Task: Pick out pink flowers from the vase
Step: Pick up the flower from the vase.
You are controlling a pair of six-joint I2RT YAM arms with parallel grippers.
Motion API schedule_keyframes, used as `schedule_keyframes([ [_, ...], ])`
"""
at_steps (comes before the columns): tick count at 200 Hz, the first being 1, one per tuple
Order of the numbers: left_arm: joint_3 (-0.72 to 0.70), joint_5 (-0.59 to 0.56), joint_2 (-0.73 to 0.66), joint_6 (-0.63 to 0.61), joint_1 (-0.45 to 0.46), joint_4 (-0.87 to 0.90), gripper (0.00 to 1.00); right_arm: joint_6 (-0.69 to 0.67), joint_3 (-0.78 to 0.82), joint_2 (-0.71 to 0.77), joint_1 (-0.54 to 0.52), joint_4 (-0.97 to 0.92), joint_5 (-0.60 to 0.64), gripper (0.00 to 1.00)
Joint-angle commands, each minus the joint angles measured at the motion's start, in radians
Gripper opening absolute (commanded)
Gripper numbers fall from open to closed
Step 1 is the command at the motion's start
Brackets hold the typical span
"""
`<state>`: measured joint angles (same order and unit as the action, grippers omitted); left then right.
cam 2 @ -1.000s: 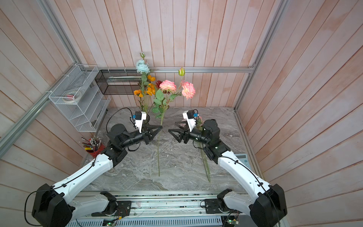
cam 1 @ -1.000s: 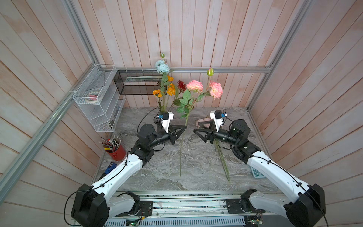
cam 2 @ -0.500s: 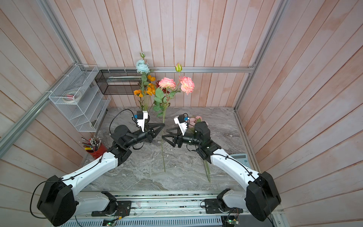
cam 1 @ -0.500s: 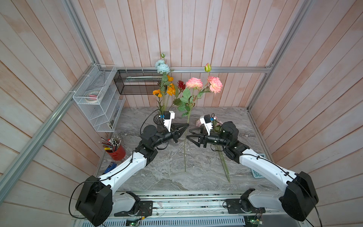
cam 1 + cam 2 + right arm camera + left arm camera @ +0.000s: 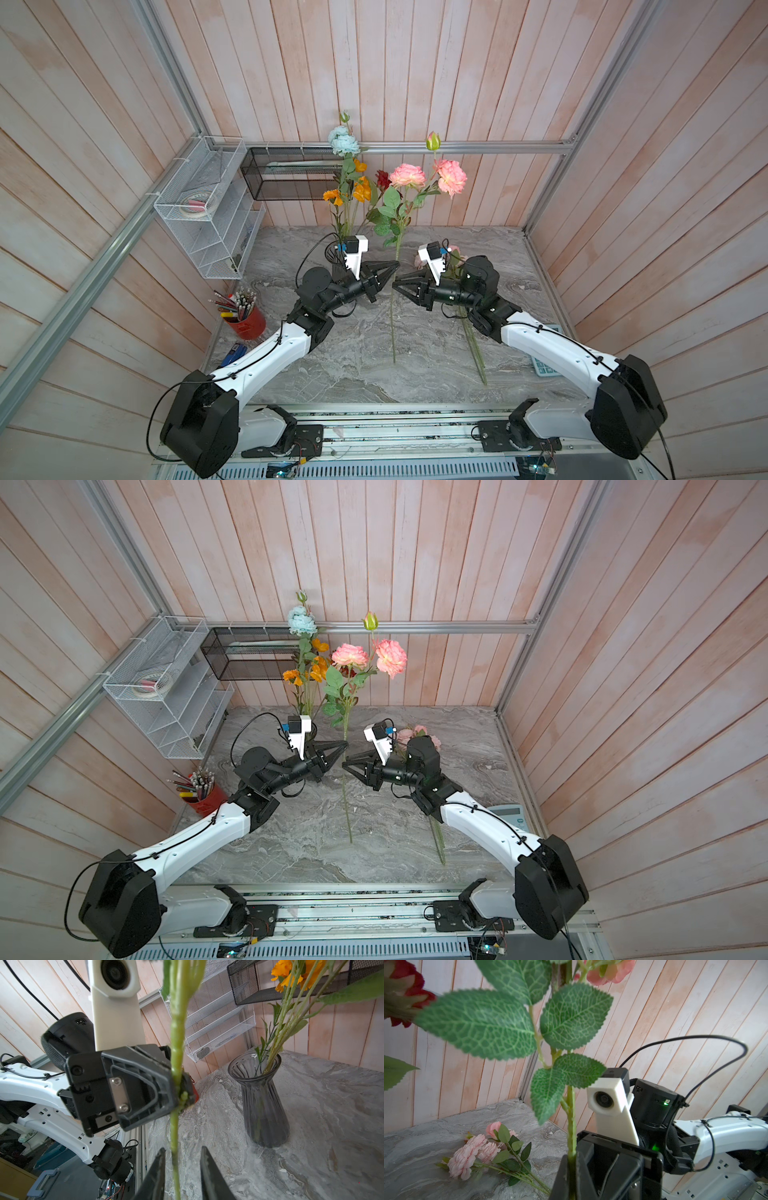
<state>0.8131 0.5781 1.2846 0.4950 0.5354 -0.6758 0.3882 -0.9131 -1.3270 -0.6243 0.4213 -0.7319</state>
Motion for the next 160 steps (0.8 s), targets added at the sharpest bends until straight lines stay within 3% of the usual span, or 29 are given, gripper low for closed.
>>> schedule_keyframes([
  [1,-0.027,-0.013,-0.009,0.022,0.006,-0.057,0.00,-0.009,-0.038,-0.019,-0.005,0.023,-0.007,0.13],
  [12,-0.035,-0.018,-0.013,0.022,0.007,-0.061,0.00,-0.011,-0.041,-0.021,-0.005,0.019,-0.010,0.00],
  [120,-0.036,-0.024,-0.040,-0.022,0.005,-0.016,0.00,-0.062,-0.051,0.021,0.003,-0.086,0.054,0.00],
  [128,-0.034,-0.022,-0.039,-0.025,0.006,-0.015,0.09,-0.061,-0.051,0.024,0.009,-0.097,0.063,0.00],
  [151,-0.024,-0.023,-0.037,-0.040,0.005,-0.001,0.52,-0.058,-0.043,0.040,0.033,-0.125,0.080,0.00],
  [155,-0.022,-0.024,-0.039,-0.044,0.006,0.003,0.60,-0.058,-0.043,0.043,0.038,-0.134,0.087,0.00],
  [160,-0.020,-0.026,-0.041,-0.049,0.006,0.012,0.80,-0.057,-0.043,0.049,0.046,-0.147,0.094,0.00],
])
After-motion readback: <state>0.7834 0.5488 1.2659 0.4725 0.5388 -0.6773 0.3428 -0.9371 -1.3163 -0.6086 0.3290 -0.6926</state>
